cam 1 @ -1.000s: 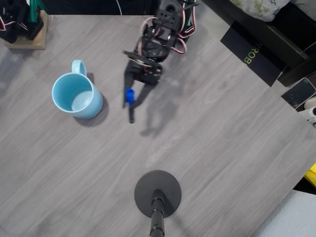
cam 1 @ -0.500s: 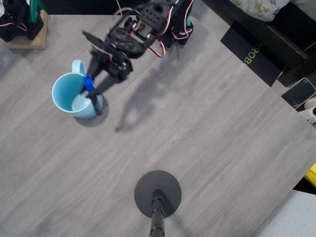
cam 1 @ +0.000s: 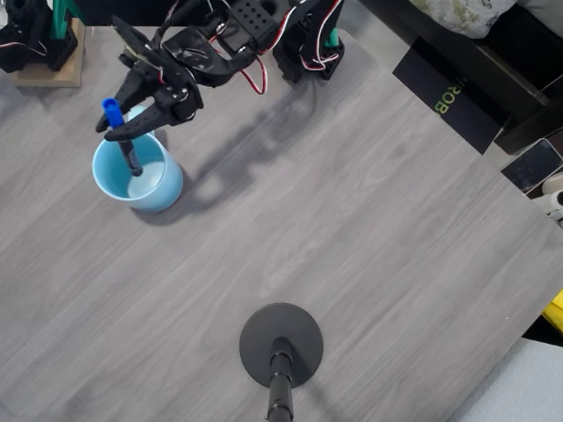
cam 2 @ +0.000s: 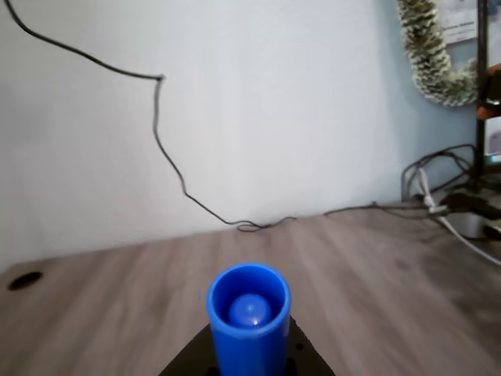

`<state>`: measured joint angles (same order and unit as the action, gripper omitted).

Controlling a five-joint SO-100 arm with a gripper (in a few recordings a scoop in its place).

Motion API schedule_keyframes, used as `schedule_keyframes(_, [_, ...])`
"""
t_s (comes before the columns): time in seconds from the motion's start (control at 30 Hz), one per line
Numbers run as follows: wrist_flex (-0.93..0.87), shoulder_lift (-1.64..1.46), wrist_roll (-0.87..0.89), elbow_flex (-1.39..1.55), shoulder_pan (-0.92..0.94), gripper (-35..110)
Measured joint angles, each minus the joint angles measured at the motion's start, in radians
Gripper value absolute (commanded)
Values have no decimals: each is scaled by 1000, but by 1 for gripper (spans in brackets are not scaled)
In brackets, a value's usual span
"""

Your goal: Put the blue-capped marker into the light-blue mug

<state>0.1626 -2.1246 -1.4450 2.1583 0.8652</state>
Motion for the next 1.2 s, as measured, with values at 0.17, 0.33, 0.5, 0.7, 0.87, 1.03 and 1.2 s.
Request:
schedule_keyframes(0.17, [2,37,-8,-2,32,0])
schedule_keyframes(0.33, [115,75,-14,69,35,0])
schedule_keyframes(0.5, [215,124,-14,186,21,0])
schedule_keyframes(0.7, [316,195,-14,207,21,0])
schedule_keyframes(0.87, [414,310,-14,209,26,0])
schedule_keyframes(1.03, [529,437,-25,209,28,0])
schedule_keyframes(1.2, [568,535,-49,209,38,19])
